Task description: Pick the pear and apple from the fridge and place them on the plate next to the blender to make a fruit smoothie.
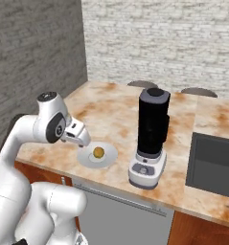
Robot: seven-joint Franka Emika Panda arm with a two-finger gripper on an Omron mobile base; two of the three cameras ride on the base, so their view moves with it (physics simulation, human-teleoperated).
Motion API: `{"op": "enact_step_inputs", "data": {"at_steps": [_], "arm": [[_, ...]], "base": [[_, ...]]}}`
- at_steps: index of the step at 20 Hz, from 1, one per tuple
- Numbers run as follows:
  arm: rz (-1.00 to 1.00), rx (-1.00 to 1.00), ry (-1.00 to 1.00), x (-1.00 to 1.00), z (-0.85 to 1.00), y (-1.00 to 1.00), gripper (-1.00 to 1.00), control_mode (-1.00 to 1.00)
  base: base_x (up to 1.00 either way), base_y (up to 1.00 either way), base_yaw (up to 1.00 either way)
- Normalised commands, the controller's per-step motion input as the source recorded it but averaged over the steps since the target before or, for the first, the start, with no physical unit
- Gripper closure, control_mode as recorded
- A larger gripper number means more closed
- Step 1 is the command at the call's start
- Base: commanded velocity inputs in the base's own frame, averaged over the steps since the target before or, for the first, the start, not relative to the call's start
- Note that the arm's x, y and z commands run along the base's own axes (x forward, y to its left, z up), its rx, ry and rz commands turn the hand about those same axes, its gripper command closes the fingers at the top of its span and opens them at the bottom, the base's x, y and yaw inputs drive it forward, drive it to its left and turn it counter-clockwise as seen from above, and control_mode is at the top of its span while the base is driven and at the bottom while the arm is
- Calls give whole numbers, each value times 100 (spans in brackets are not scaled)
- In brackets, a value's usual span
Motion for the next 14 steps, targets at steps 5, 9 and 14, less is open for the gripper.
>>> {"op": "enact_step_inputs", "data": {"at_steps": [5,9,14], "arm": [[0,0,-37,-100,52,0,-100,-100],[0,0,-49,-100,27,1,-100,-100],[-2,0,-8,-20,2,0,-100,100]], "base": [[0,0,0],[0,0,0],[-71,0,-44]]}}
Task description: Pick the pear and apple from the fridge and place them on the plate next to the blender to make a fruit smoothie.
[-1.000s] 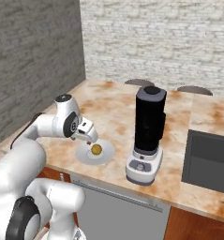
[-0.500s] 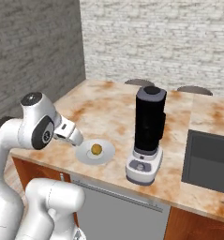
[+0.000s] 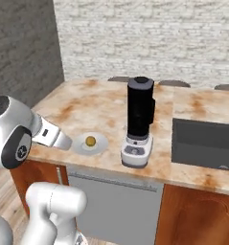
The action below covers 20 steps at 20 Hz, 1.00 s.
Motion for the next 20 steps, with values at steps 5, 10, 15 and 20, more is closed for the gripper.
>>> {"op": "enact_step_inputs", "data": {"at_steps": [5,10,15,20], "arm": [[0,0,0,0,0,0,-100,100],[0,0,0,0,0,0,-100,100],[0,0,0,0,0,0,-100,100],[0,0,0,0,0,0,-100,100]], "base": [[-48,0,-80],[-3,-47,-79],[5,-80,-69],[34,-91,-55]]}}
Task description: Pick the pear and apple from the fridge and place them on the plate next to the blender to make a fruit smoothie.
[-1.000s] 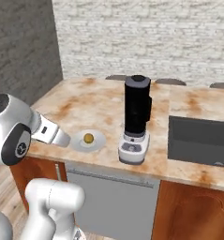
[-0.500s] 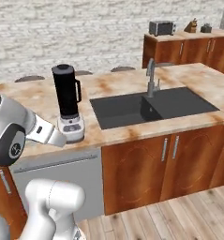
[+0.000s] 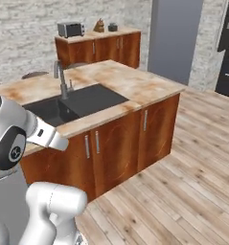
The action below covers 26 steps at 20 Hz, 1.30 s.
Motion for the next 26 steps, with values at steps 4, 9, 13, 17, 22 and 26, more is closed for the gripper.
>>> {"op": "enact_step_inputs", "data": {"at_steps": [4,9,13,17,22,26], "arm": [[0,0,0,0,0,0,-100,100],[0,0,0,0,0,0,-100,100],[0,0,0,0,0,0,-100,100],[0,0,0,0,0,0,-100,100],[0,0,0,0,0,0,-100,100],[0,0,0,0,0,0,-100,100]], "base": [[76,-89,-42],[100,-71,-22],[100,-77,-21],[100,-41,-34],[100,-42,-27],[100,-32,-26]]}}
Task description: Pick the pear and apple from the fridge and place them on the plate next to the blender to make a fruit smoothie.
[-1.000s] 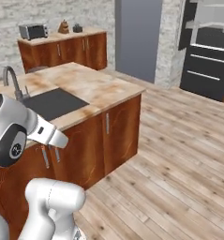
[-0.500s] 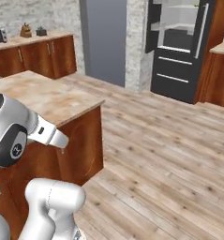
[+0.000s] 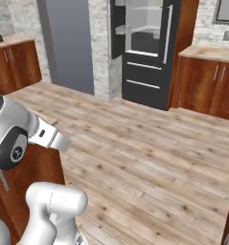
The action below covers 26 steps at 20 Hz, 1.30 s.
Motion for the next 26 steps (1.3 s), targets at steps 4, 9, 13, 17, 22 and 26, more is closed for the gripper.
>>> {"op": "enact_step_inputs", "data": {"at_steps": [4,9,13,17,22,26], "arm": [[0,0,0,0,0,0,-100,100],[0,0,0,0,0,0,-100,100],[0,0,0,0,0,0,-100,100],[0,0,0,0,0,0,-100,100],[0,0,0,0,0,0,-100,100],[0,0,0,0,0,0,-100,100]], "base": [[100,-33,-11],[100,-11,-4],[100,0,0],[100,0,0],[100,1,0],[100,3,0]]}}
